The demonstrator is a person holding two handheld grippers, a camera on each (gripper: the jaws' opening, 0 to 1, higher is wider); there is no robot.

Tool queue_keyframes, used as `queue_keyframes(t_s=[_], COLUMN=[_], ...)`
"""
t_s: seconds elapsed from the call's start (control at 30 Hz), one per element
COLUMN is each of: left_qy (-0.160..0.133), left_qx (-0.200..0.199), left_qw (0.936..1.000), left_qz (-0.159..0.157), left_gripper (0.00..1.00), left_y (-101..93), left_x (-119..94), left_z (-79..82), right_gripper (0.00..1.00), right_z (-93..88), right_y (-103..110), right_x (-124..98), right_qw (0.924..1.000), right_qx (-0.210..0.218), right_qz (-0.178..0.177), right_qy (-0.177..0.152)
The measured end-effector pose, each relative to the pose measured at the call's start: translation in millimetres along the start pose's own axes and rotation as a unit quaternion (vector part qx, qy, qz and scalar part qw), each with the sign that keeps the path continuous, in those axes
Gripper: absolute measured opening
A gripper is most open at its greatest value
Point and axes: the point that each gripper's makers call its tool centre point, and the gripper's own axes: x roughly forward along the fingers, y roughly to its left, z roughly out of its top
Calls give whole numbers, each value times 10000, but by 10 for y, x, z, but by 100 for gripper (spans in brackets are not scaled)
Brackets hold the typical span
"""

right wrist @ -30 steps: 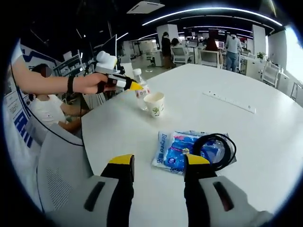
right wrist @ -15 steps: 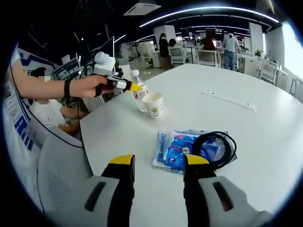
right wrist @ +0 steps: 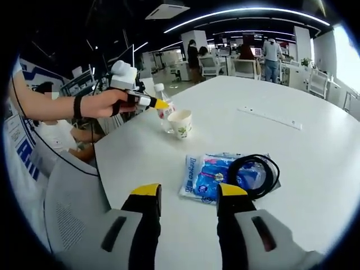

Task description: Arrange the tabletop items into an orderly group along one side of the table until the central work area is clear of visible clutter.

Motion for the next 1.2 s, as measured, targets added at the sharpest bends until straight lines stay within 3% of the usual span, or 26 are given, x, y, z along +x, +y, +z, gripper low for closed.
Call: queue_keyframes(t_s=[0.5, 0.9, 1.2], left_qy=[19, -139, -237], left_qx=[-45, -14, 21], left_qw=[10000, 9999, 9997], left_qz=[-9, -57, -7], left_gripper=[37, 39, 39], left_y=[-14, -9, 54], left_x=[-4, -195, -460], left_z=[-1, 40, 23], right_gripper=[38, 38, 38], right_z=[-13, -5, -3], right_y=[-43, -70, -95], right_x=[-102, -142, -160], right_qw=[9999, 9996, 9991], right_qx=[89, 146, 257], right_qz=[-83, -138, -171], right_qy=[-93, -202, -299])
